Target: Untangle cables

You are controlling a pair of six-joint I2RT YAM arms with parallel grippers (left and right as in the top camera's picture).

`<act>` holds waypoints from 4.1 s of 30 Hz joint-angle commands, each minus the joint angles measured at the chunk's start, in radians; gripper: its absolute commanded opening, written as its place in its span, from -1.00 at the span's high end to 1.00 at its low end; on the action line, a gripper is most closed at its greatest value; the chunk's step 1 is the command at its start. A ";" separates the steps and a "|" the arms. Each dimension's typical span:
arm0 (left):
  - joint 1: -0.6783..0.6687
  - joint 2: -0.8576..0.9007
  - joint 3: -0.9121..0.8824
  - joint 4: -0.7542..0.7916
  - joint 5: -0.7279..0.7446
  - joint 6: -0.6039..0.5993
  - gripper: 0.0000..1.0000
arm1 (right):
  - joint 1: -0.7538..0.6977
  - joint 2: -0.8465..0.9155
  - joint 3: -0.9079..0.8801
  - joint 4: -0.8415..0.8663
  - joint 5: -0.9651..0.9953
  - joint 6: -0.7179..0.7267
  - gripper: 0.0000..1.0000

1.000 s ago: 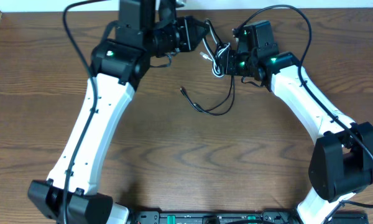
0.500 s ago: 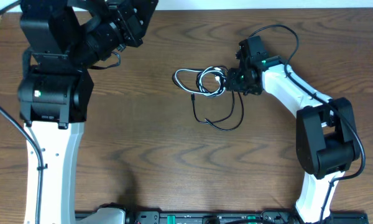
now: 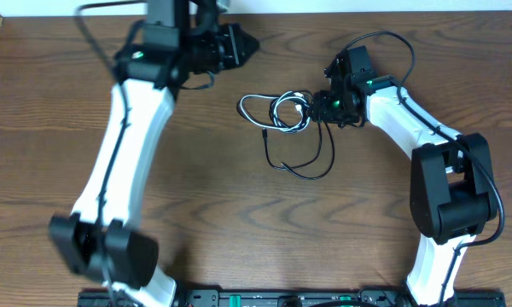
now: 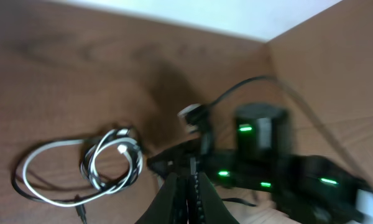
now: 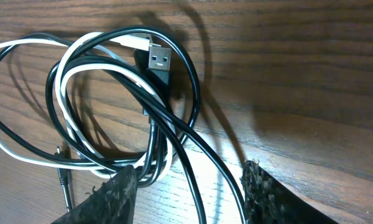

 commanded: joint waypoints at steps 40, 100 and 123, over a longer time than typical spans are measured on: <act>-0.213 0.541 0.002 0.024 -0.555 0.028 -0.04 | -0.002 -0.012 0.008 -0.020 -0.014 -0.019 -0.12; -0.212 0.078 0.002 0.019 -0.210 -0.002 0.85 | 0.016 -0.205 0.007 -0.007 -0.138 0.128 0.68; -0.175 0.098 -0.002 -0.040 -0.581 -0.021 0.85 | -0.022 -0.362 0.008 -0.039 -0.499 -0.184 0.98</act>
